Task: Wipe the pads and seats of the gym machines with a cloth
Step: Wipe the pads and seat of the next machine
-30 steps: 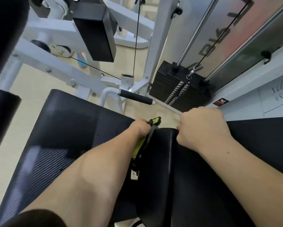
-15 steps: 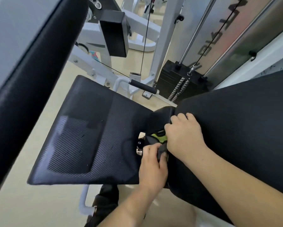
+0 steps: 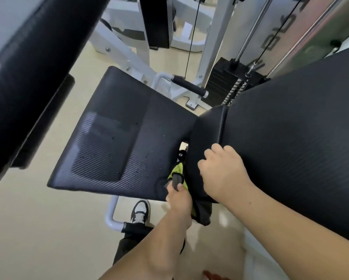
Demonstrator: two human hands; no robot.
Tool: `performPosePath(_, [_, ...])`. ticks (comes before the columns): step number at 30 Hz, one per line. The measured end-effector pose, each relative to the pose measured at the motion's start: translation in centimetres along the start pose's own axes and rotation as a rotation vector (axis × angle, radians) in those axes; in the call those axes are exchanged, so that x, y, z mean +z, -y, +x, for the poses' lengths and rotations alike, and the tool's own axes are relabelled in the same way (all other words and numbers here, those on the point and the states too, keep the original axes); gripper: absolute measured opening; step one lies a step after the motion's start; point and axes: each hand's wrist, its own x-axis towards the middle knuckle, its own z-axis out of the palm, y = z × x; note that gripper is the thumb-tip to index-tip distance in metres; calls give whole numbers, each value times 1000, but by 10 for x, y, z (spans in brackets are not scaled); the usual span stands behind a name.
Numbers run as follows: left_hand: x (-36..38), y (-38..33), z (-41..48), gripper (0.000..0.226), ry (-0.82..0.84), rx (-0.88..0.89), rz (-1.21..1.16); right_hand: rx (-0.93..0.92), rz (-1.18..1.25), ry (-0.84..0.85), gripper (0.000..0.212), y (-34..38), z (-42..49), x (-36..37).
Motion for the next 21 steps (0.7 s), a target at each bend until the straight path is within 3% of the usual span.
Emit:
performPosePath(2, [2, 4, -7, 48, 41, -97, -185, -7, 21, 39, 21, 6, 0, 8])
performPosePath(4, [-2, -10, -42, 36, 134, -159, -388, 9, 31, 47, 21, 11, 1, 14])
performPosePath(6, [-9, -21, -71, 20, 208, -172, -416, 42, 66, 44, 20, 13, 3, 13])
performPosePath(9, [-42, -26, -83, 19, 310, -112, -280, 83, 118, 21, 17, 11, 11, 10])
performPosePath(11, [-67, -34, -65, 15, 182, 94, -80, 102, 124, -33, 17, 9, 23, 9])
performPosePath(14, [-91, -61, -16, 11, -94, 668, 307, 128, 173, -58, 22, 12, 48, 14])
performPosePath(16, [-98, -78, 22, 25, -198, 1024, 600, 115, 174, -44, 23, 20, 66, 23])
performPosePath(17, [-101, -80, 43, 35, -233, 1115, 831, 109, 162, -29, 24, 23, 72, 27])
performPosePath(19, [-106, -78, 73, 52, -329, 1125, 1358, 98, 91, 29, 26, 28, 79, 38])
performPosePath(21, [-109, -79, 96, 56, -363, 1188, 1640, 69, -22, 86, 30, 32, 83, 50])
